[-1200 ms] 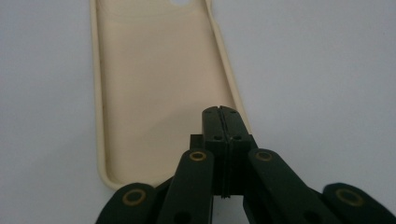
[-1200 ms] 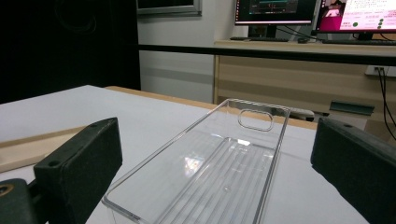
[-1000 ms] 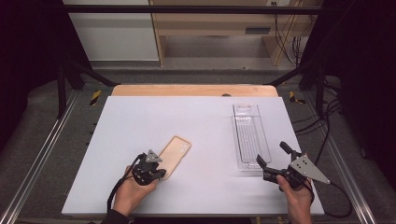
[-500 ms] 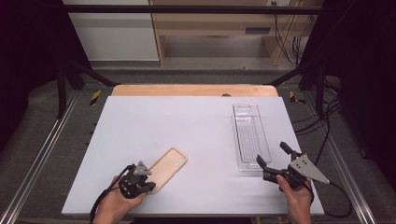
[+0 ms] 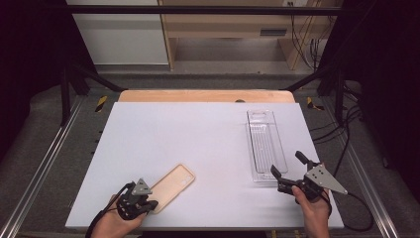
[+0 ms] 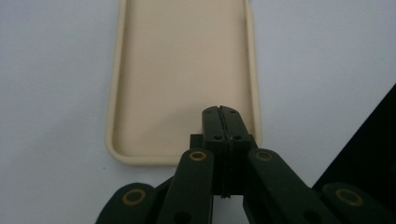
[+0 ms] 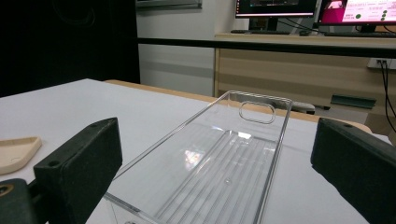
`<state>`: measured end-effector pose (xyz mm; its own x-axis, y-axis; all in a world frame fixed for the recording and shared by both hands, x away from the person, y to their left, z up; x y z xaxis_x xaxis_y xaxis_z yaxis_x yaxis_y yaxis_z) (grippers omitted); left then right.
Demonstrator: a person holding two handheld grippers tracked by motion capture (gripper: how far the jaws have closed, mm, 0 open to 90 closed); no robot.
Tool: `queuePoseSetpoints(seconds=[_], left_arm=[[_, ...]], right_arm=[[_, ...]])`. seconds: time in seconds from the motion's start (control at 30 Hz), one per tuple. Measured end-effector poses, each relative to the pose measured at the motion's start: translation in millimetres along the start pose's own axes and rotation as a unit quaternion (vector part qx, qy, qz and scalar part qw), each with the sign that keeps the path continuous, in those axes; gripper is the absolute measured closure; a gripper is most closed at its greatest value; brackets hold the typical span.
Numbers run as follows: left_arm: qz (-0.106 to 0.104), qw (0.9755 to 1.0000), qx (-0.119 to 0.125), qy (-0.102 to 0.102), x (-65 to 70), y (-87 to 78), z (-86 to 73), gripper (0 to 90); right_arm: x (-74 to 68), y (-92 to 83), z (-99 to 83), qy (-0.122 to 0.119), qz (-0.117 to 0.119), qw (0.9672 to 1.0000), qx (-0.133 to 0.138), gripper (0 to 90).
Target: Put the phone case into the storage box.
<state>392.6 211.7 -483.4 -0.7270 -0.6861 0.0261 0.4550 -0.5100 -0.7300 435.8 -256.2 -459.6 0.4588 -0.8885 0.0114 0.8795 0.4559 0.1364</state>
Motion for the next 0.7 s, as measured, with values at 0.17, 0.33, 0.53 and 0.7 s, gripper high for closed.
queuePoseSetpoints(seconds=[0.17, 0.33, 0.53, 0.7], left_arm=[[0.016, 0.9997, 0.019, 0.008, -2.6, -5.8, 7.4, 90.0], [0.04, 0.9983, 0.034, 0.027, -6.3, -12.6, 17.2, 90.0], [0.072, 0.9944, 0.065, 0.043, -10.6, -12.3, 23.4, 57.7], [0.082, 0.9925, 0.086, 0.029, -14.3, -9.0, 23.5, 20.9]], right_arm=[[0.7, -0.4, 0.5, 0.001, 0.0, 1.0, 0.003, 2.4], [0.6, -0.5, 0.5, 0.002, 0.0, 1.0, 0.003, 2.4], [1.0, -0.7, 0.5, 0.004, 0.0, 1.0, 0.003, 2.4], [0.8, -0.6, 0.4, 0.005, 0.001, 1.0, 0.002, 2.4]])
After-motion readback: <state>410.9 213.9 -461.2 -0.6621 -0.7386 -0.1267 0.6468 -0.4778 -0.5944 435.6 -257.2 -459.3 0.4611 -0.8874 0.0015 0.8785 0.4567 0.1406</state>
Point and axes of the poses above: each handheld gripper's, and its own axes: y roughly forward along the jaws, z roughly out of its top, x roughly to its right, the point moved 3 cm from there along y, roughly forward along the jaws, and after that the axes turned 11 degrees about x, right-handed, at the moved point
